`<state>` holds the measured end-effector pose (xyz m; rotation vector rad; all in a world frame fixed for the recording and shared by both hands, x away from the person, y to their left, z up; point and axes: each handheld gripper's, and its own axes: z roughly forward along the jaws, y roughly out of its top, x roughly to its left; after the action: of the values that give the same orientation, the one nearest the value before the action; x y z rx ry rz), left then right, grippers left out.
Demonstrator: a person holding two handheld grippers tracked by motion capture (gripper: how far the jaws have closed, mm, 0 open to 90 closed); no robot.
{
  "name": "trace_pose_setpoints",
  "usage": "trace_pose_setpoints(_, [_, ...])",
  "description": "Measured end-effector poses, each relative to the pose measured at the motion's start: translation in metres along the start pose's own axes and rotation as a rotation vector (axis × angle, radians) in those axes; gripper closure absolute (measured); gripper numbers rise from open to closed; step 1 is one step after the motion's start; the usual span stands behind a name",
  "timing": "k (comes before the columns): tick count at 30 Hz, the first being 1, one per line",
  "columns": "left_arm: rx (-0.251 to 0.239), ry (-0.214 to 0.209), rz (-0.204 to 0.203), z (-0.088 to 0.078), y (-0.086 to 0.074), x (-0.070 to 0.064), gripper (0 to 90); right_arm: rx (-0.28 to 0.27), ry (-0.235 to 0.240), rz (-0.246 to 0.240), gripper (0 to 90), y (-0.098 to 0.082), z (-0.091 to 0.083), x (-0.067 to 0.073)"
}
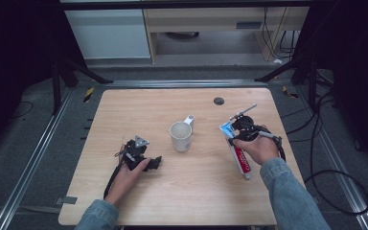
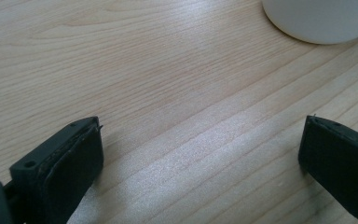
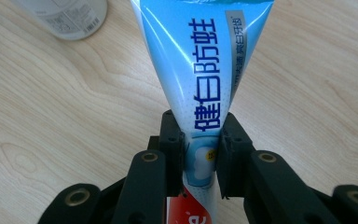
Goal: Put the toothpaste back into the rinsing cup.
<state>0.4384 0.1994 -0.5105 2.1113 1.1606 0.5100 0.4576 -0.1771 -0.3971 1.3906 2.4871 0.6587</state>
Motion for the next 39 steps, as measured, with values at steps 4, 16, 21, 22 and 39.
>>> trace_pose_setpoints(4, [0.0,0.0,0.0,0.0,0.0,0.0,0.0,-0.031,0.003,-0.005,74.8,0.005,-0.005,-0.001])
trace_pose_setpoints(16, [0.0,0.0,0.0,0.0,0.0,0.0,0.0,-0.147,0.003,0.01,74.7,0.018,-0.009,-0.008])
trace_pose_setpoints(21, [0.0,0.0,0.0,0.0,0.0,0.0,0.0,-0.209,-0.003,0.025,74.7,0.023,-0.011,-0.014])
trace_pose_setpoints(22, [0.0,0.0,0.0,0.0,0.0,0.0,0.0,-0.235,-0.006,0.028,74.7,0.025,-0.01,-0.016])
trace_pose_setpoints(39, [0.0,0.0,0.0,0.0,0.0,0.0,0.0,-0.428,-0.056,0.069,74.7,0.034,-0.009,-0.023])
